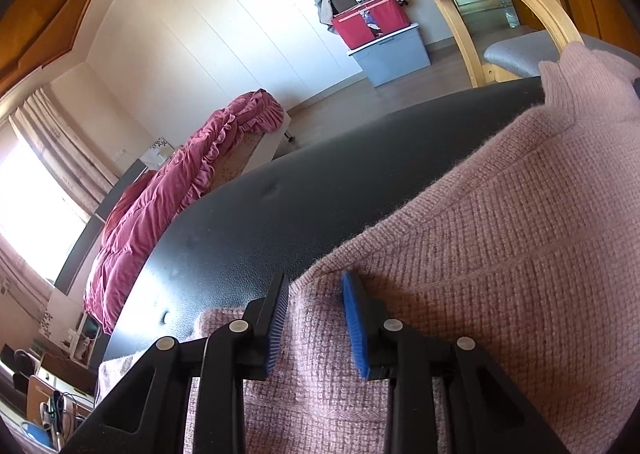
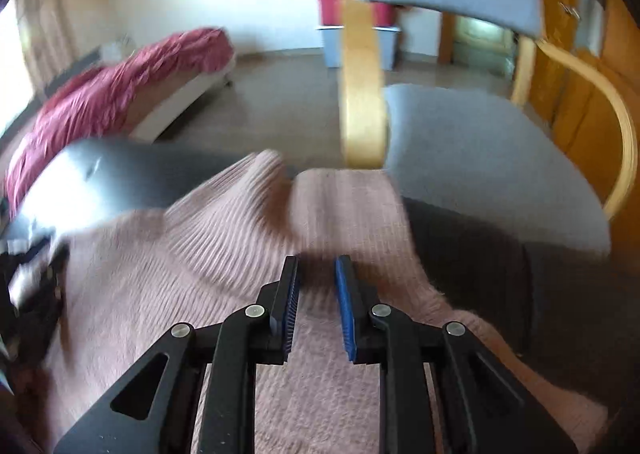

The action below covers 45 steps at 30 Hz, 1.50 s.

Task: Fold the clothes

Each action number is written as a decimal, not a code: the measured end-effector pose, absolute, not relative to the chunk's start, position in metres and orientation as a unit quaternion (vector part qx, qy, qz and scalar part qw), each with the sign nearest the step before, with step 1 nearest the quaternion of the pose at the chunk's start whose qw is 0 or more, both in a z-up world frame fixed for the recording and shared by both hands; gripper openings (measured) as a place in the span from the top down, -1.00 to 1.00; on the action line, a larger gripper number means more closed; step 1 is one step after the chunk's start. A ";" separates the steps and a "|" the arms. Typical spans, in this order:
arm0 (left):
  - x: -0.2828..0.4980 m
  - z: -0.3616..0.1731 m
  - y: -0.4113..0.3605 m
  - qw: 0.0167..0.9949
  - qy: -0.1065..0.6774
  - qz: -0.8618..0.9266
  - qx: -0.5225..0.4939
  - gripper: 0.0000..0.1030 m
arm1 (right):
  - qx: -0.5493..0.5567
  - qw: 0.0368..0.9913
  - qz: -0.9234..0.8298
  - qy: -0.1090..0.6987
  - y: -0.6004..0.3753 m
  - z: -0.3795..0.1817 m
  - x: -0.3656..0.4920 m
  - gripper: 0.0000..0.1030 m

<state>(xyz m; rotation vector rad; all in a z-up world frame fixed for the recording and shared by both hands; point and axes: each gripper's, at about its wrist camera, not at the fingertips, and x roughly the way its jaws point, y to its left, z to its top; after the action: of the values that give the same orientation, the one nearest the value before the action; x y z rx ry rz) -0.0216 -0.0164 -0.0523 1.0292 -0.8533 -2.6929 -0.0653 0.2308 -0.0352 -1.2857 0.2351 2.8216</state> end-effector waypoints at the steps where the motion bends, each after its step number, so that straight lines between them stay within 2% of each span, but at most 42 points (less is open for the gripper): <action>1: -0.022 -0.052 -0.017 0.069 -0.283 -0.894 0.341 0.45 | -0.413 0.023 0.906 0.087 0.237 -0.037 -0.068 0.64; 4: -0.024 -0.051 -0.020 0.067 -0.277 -0.896 0.341 0.45 | -0.406 0.027 0.907 0.111 0.251 -0.033 -0.063 0.64; 6: -0.026 -0.051 -0.021 0.067 -0.274 -0.896 0.342 0.45 | -0.398 0.024 0.910 0.111 0.256 -0.027 -0.048 0.57; 15: -0.028 -0.051 -0.019 0.070 -0.279 -0.895 0.341 0.45 | -0.424 0.033 0.900 0.094 0.287 -0.028 0.035 0.55; 20: -0.030 -0.050 -0.023 0.068 -0.271 -0.896 0.345 0.45 | -0.386 0.025 0.910 0.149 0.336 -0.005 0.093 0.48; 24: -0.031 -0.046 -0.020 0.077 -0.288 -0.893 0.338 0.45 | -0.365 0.167 0.913 0.069 0.394 0.014 0.130 -0.10; 25: -0.031 -0.047 -0.019 0.079 -0.290 -0.892 0.337 0.45 | -0.362 0.214 0.906 0.046 0.412 0.018 0.139 -0.15; 27: -0.030 -0.047 -0.019 0.079 -0.291 -0.892 0.337 0.45 | -0.376 0.282 0.882 0.035 0.450 0.016 0.153 -0.15; 30: -0.030 -0.047 -0.021 0.079 -0.290 -0.892 0.337 0.45 | -0.404 0.333 0.850 0.057 0.503 0.006 0.170 -0.15; 39: -0.030 -0.049 -0.021 0.079 -0.289 -0.893 0.337 0.45 | -0.460 0.375 0.804 0.027 0.538 -0.032 0.141 -0.15; 42: -0.031 -0.049 -0.022 0.079 -0.288 -0.893 0.337 0.45 | -0.436 0.384 0.809 0.081 0.554 -0.037 0.151 -0.15; 44: -0.031 -0.049 -0.021 0.079 -0.288 -0.893 0.337 0.45 | -0.421 0.389 0.811 0.121 0.566 -0.038 0.164 0.06; 45: -0.031 -0.048 -0.021 0.079 -0.288 -0.893 0.337 0.45 | -0.415 0.393 0.810 0.133 0.570 -0.037 0.170 0.37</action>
<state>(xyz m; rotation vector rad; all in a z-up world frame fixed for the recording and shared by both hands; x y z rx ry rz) -0.0308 -0.0215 -0.0483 1.0078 -0.8618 -2.6730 0.1701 0.5701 -0.0371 -1.0533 0.3370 2.0555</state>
